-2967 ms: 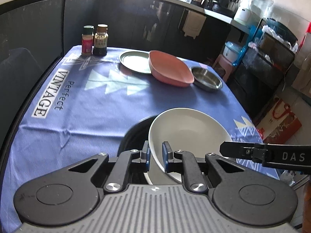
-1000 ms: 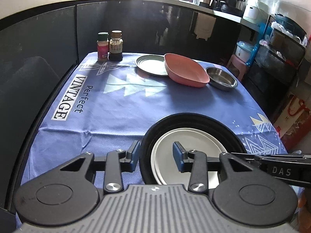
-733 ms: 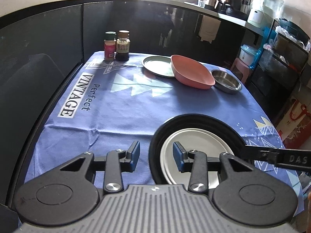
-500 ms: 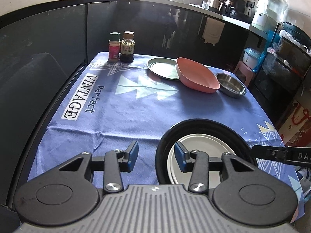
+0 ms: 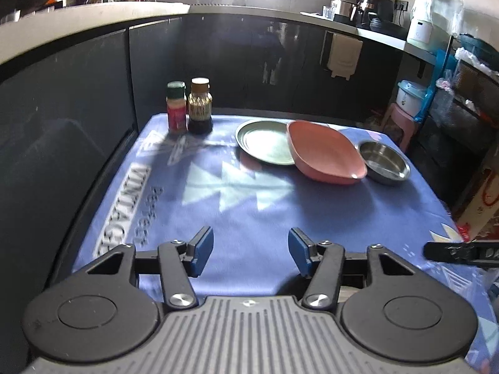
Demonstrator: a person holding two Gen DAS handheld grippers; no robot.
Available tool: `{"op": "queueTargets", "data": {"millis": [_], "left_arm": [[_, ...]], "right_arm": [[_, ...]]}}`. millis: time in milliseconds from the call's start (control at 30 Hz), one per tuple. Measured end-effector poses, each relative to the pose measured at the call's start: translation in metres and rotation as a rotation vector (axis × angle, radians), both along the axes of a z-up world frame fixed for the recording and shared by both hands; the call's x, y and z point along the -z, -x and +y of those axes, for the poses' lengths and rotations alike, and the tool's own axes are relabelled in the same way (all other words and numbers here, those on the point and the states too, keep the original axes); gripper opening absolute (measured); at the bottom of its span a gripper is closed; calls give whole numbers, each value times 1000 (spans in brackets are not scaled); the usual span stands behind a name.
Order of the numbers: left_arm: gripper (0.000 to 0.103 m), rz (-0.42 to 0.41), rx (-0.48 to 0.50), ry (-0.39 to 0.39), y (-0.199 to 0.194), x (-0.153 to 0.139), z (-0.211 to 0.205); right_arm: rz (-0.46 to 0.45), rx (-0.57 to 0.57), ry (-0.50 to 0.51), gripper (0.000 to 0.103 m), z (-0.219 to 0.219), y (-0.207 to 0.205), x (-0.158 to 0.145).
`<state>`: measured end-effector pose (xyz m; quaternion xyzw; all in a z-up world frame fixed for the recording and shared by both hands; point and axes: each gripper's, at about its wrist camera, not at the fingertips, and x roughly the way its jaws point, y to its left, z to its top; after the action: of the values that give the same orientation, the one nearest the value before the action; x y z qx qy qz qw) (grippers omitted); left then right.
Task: Organize plates and bowls
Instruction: 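Move the left gripper to the green plate rim while the right gripper approaches the pink plate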
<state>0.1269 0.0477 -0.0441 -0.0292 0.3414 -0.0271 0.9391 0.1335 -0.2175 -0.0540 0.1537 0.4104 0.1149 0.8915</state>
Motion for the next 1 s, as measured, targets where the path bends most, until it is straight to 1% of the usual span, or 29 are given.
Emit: {"op": "queueTargets", "data": {"millis": [67, 233, 333, 400, 433, 567, 667, 700, 733, 867, 1000], "left_arm": [[51, 1, -11, -9, -17, -1, 4], [51, 9, -81, -10, -68, 0, 16], [50, 13, -144, -16, -103, 9, 21], [50, 10, -200, -32, -123, 16, 23], [49, 14, -211, -28, -134, 20, 25], [49, 39, -207, 21, -175, 33, 30], [46, 61, -208, 2, -197, 43, 23], [44, 70, -202, 3, -203, 46, 21], [42, 79, -192, 12, -209, 49, 18], [41, 114, -173, 67, -229, 62, 14], [38, 140, -183, 94, -241, 70, 8]], "right_arm": [[-8, -2, 2, 12, -2, -14, -4], [-24, -27, 7, 13, 4, -53, -8], [-10, -98, -7, 13, 17, -76, 0], [22, -130, 1, 13, 27, -92, 11], [34, -139, 10, 13, 32, -99, 16], [73, -187, 34, 13, 50, -128, 36], [90, -223, 26, 13, 61, -145, 45], [91, -231, 25, 13, 64, -150, 47], [91, -236, 24, 13, 65, -153, 49], [101, -257, 10, 13, 68, -161, 56], [98, -274, 15, 13, 70, -163, 58]]}}
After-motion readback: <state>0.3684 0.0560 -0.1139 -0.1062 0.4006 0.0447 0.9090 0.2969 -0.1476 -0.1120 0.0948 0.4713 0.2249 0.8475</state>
